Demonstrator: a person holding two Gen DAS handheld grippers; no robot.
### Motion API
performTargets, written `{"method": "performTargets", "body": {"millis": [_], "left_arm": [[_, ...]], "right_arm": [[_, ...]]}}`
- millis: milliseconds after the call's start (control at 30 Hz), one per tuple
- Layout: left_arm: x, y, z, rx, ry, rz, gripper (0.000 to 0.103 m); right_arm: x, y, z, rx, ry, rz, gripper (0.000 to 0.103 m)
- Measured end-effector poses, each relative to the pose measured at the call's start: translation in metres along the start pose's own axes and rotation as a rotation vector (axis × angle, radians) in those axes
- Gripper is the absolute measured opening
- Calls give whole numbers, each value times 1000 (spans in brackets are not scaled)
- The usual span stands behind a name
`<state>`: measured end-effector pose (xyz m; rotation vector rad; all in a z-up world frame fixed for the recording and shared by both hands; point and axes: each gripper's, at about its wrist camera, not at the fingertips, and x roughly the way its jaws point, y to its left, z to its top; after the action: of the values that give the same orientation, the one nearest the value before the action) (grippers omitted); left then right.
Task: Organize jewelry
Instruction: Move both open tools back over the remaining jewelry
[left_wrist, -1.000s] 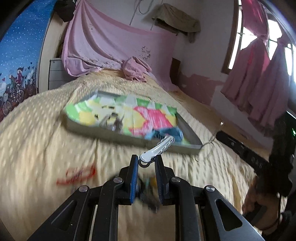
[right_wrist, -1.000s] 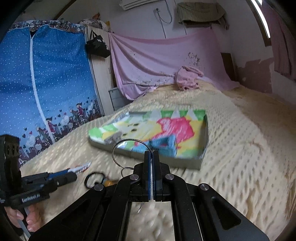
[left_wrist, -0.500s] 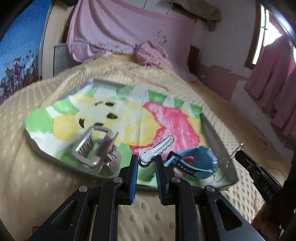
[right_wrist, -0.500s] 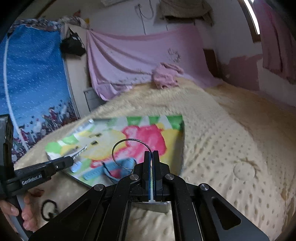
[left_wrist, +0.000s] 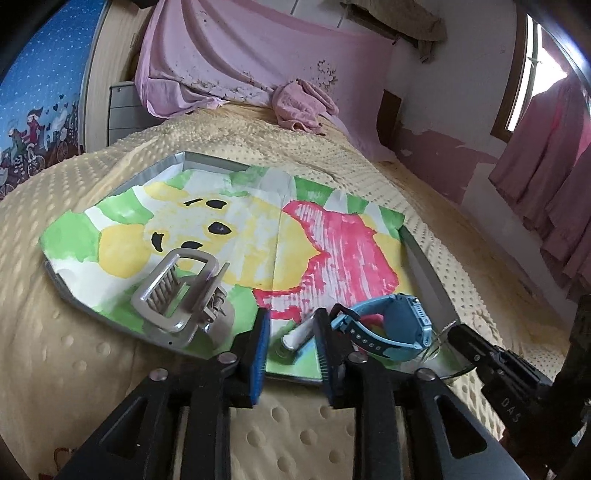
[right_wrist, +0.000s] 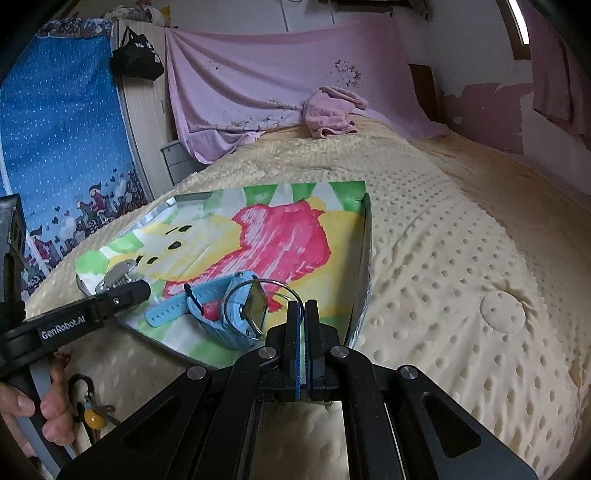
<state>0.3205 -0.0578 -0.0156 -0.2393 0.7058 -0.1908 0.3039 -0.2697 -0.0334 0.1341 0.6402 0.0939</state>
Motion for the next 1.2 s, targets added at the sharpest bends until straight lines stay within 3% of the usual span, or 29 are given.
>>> {"method": "performTargets", "body": {"millis": [67,133,167,300,333,367,467,567,767,967,1200], "left_arm": [[-8,-1,-2,0,-26,-6,51],[-20,0,-4,-2,-69,6,63],[-25,1,-5,-4,-81,5,63],[-49,7,-8,-22,-120,-8,68],[-57,8,-10,-24,-137,-11,77],[-67,10,-12,-24,-164,-7,85],[-95,13,-19,-12,-233,-1,96],[-120,17,-28,3,-277,11,102],[-168,31,-49,9,-359,39,103],[-202,46,-69,31,-386,79,103],[-220,68,-91,22,-386,110,103]], "right_arm": [[-3,0,-1,-5,-2,-5,11],[-9,1,-2,-6,-19,-6,22],[-12,0,-2,-6,-29,-7,26],[-36,3,-3,-15,-94,-12,27],[-42,4,-3,-17,-111,-11,31],[-52,6,-5,-20,-141,-9,42],[-80,10,-9,-23,-218,1,58],[-103,19,-13,-34,-265,15,70],[-146,39,-26,-65,-346,48,92],[-179,58,-45,-98,-376,77,101],[-199,72,-68,-122,-384,87,101]]}}
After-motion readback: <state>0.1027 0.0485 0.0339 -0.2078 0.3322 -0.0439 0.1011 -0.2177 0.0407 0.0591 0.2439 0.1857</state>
